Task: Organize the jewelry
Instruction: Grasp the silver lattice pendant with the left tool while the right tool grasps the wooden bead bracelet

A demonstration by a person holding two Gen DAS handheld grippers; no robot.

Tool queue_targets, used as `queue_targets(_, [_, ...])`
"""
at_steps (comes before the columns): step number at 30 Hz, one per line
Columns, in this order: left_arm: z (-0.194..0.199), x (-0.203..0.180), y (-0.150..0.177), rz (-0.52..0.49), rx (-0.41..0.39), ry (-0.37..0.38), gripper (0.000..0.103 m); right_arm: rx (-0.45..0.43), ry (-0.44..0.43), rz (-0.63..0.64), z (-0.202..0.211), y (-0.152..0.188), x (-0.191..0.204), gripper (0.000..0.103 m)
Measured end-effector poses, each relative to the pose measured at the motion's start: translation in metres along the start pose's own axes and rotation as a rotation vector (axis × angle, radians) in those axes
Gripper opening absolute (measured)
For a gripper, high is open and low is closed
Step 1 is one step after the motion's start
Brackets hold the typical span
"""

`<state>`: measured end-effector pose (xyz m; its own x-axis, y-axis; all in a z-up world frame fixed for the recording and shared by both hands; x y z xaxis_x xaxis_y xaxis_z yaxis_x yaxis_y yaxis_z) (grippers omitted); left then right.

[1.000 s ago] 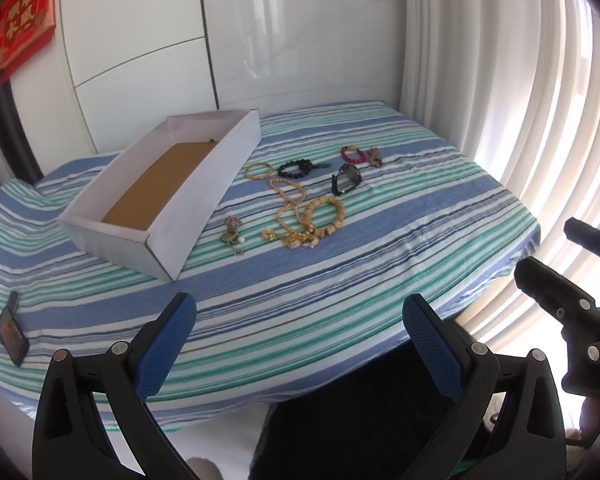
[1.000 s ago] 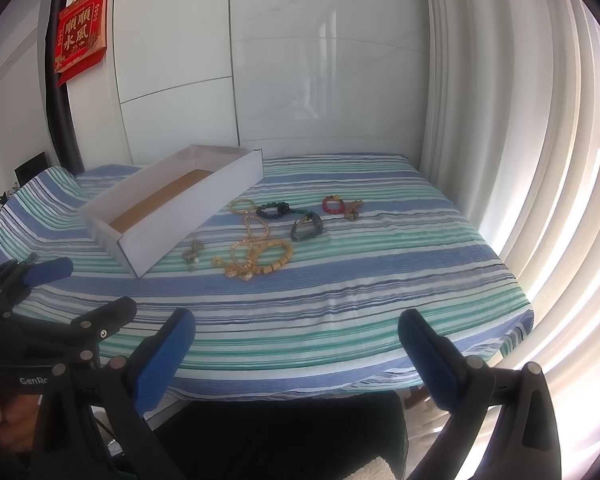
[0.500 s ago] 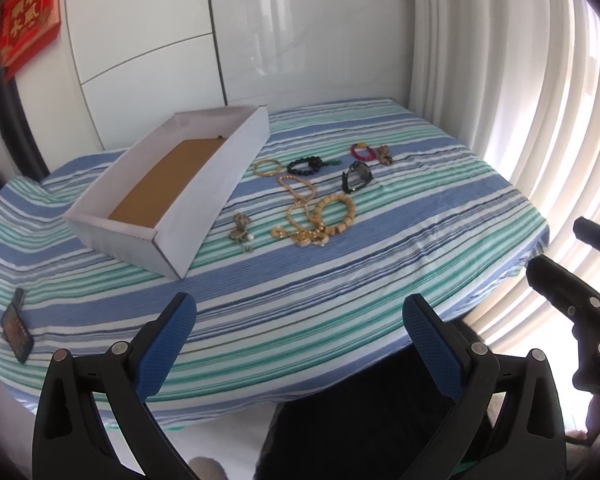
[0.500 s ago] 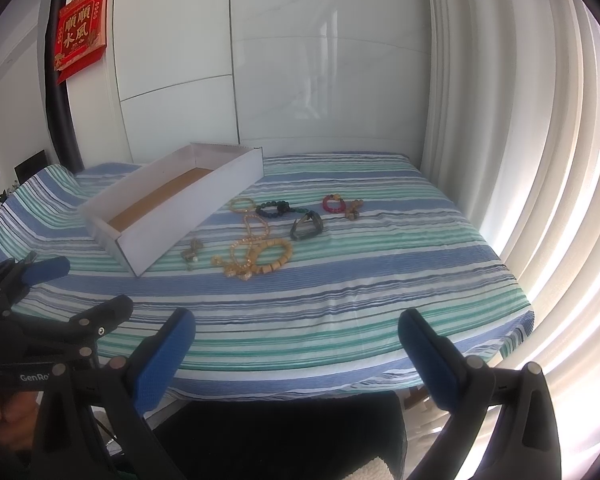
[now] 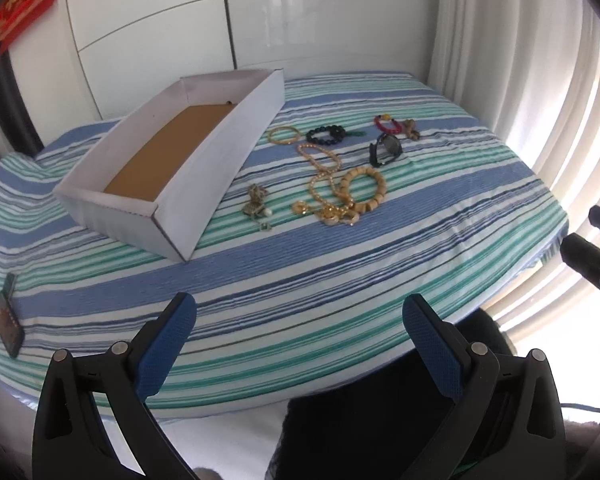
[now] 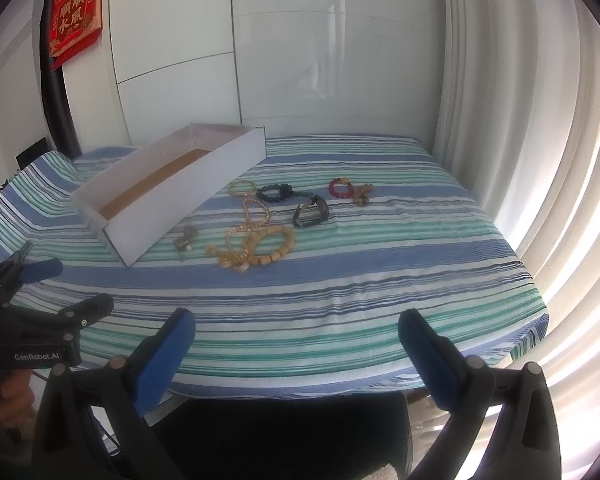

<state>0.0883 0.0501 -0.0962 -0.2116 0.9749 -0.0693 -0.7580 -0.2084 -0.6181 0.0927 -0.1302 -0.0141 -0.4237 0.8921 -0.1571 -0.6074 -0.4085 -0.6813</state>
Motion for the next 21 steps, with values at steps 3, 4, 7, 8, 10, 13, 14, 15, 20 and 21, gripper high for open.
queue_targets(3, [-0.014,0.0,-0.004,-0.011,0.027,0.003,0.103,0.018,-0.017,-0.008,-0.015,-0.005,-0.003,0.103])
queue_targets(4, [-0.019,0.0,-0.005,-0.017,0.038,0.001,0.103,0.024,-0.023,-0.01,-0.02,-0.006,-0.004,0.103])
queue_targets(7, [-0.037,-0.002,-0.007,-0.034,0.093,-0.002,0.103,0.049,-0.033,-0.015,-0.036,-0.012,-0.009,0.103])
queue_targets(8, [-0.044,-0.002,-0.007,-0.038,0.119,0.008,0.103,0.06,-0.042,-0.019,-0.042,-0.013,-0.011,0.103])
queue_targets(10, [-0.057,-0.003,-0.008,-0.036,0.163,0.036,0.103,0.083,-0.065,-0.027,-0.053,-0.015,-0.014,0.103])
queue_targets(13, [-0.07,0.0,-0.015,-0.027,0.194,0.032,0.103,0.125,-0.124,-0.034,-0.07,-0.02,-0.014,0.103])
queue_targets(14, [-0.075,0.001,-0.019,-0.027,0.2,0.02,0.103,0.131,-0.134,-0.031,-0.074,-0.021,-0.013,0.103])
queue_targets(15, [-0.08,0.003,-0.023,-0.024,0.207,0.011,0.102,0.137,-0.14,-0.024,-0.078,-0.023,-0.014,0.103])
queue_targets(20, [-0.112,0.012,-0.045,0.032,0.257,0.012,0.102,0.169,-0.142,-0.004,-0.103,-0.031,-0.024,0.103])
queue_targets(21, [-0.12,0.014,-0.05,0.045,0.27,0.01,0.102,0.178,-0.141,-0.009,-0.11,-0.032,-0.028,0.103])
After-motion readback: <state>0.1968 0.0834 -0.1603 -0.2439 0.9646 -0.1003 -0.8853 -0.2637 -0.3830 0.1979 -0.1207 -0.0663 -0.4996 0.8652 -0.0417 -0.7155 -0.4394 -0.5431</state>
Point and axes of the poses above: each gripper's, at about its wrist camera, not at the fingertips, and z roughly against the way its jaws point, x to its left, y to its underside, the point moved 7 cm from there along -z, roughly the way its jaws point, and after that the axes turned 9 degrees about z, right-handed, at the moved point
